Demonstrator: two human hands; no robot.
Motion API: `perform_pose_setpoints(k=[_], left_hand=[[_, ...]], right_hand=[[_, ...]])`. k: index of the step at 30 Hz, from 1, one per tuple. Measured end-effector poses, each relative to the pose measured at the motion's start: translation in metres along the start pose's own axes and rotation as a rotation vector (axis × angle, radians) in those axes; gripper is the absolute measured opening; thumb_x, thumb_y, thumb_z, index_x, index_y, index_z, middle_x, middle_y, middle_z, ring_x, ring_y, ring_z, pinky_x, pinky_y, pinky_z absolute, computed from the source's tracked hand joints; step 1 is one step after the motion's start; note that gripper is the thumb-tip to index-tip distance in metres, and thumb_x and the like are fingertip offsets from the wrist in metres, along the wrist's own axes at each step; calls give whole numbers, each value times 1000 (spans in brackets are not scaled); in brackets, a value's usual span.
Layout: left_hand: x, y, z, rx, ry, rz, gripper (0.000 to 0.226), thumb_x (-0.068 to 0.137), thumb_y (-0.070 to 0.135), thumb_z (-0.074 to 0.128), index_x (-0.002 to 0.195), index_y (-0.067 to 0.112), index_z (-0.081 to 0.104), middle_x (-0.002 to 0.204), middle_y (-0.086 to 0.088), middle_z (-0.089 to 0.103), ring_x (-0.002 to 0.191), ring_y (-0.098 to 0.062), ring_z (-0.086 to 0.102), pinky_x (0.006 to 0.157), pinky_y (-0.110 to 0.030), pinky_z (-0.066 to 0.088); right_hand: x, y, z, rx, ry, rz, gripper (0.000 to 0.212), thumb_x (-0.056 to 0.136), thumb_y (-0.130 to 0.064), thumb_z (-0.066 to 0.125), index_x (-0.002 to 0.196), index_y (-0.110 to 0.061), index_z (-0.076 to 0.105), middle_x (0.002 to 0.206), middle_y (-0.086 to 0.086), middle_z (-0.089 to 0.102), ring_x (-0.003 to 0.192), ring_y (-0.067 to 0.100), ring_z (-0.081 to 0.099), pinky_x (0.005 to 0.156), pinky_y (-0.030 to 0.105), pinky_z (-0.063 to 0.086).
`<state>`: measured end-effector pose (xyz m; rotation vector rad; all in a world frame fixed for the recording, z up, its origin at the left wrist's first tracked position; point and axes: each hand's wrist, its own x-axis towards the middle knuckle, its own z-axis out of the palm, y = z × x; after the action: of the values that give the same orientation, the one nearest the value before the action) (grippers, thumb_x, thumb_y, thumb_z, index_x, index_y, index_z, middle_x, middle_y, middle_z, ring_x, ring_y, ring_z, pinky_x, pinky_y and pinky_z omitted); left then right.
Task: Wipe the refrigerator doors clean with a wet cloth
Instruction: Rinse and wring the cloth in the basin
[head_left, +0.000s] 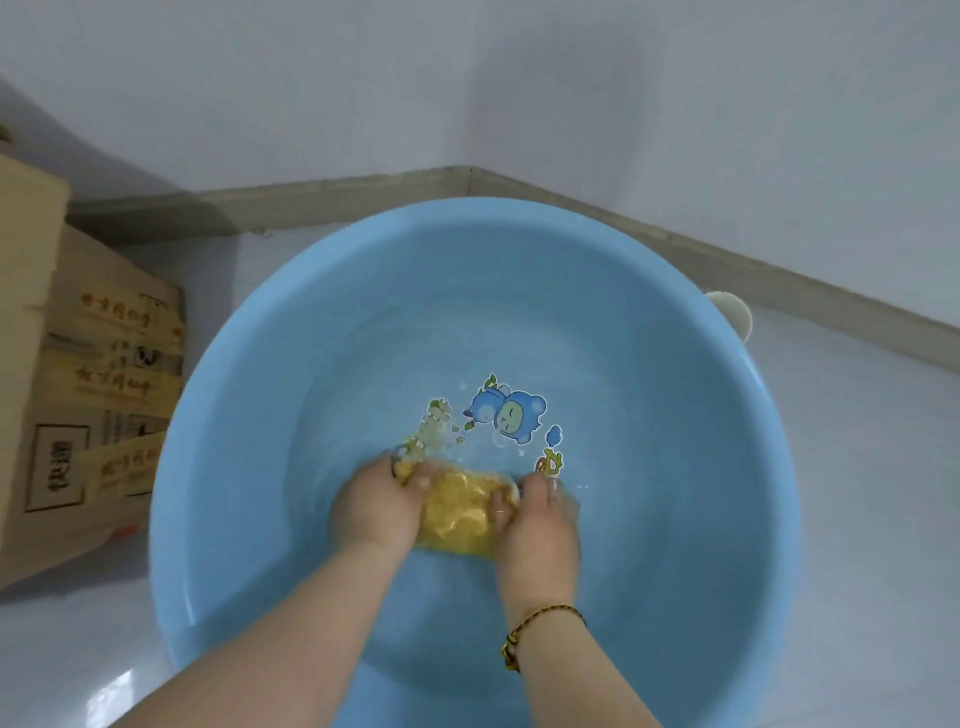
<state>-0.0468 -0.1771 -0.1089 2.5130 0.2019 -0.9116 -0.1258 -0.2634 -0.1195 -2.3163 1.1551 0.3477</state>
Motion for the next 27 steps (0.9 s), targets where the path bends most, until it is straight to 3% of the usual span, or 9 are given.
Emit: perform_pose_setpoints(k=[3,5,7,11,15,20,22,24,27], left_hand=[[-7,18,-3,-419,-2,-99,24,89,33,53,79,12,50,86,-10,56,85,-26,52,67,-26,32],[-13,29,-7,-542,13,-91,27,89,35,52,83,9,52,75,-3,55,81,-24,52,70,-27,36],[-17,40,-15,-569,33,-37,27,89,35,51,76,11,52,69,2,53,78,-24,52,71,-29,38],[-34,54,-26,-638,2,21,38,91,33,48,59,14,45,57,0,50,59,-21,48,62,-30,40],[-56,50,-23,-534,-22,59,42,93,29,46,54,13,42,52,1,47,51,-12,44,46,-14,33],[-37,47,-29,-704,-44,-70,47,92,25,48,48,13,36,34,6,41,46,-17,41,52,-29,31],[-41,47,-26,-670,-86,-52,45,92,25,49,50,13,39,43,1,45,54,-21,43,58,-29,34],[-50,44,-18,-619,-186,-43,38,91,28,50,56,13,46,58,-3,50,65,-22,48,64,-29,38],[-47,37,-8,-564,-260,-71,33,90,35,50,64,14,49,70,-5,55,75,-23,52,72,-28,40]], right_hand=[[2,-18,-10,481,-188,333,12,92,-23,46,98,-14,52,103,6,57,89,24,49,68,25,34],[-2,-33,-21,738,-81,330,14,88,-18,51,75,-21,46,78,-1,55,75,20,46,63,24,33],[-14,-49,-32,837,20,275,20,81,-28,55,66,-26,41,70,-7,51,73,18,49,62,24,37],[-34,-68,-48,767,55,222,24,74,-50,43,64,-29,36,78,-7,51,81,17,53,70,29,40],[-12,-53,-55,693,-38,280,35,95,-36,39,62,-25,33,73,-3,50,79,21,48,65,26,33],[-45,-65,-42,642,-4,66,40,73,-61,24,57,-24,26,58,-7,36,66,14,35,60,27,27],[-35,-55,-41,593,-13,93,40,75,-59,24,57,-23,27,62,-5,42,69,18,37,62,28,27],[-14,-37,-43,480,-63,196,42,91,-48,32,61,-19,32,76,5,52,75,25,44,63,28,29],[-2,-15,-41,303,-25,231,32,96,-37,35,74,-14,39,84,3,51,77,23,43,64,27,29]])
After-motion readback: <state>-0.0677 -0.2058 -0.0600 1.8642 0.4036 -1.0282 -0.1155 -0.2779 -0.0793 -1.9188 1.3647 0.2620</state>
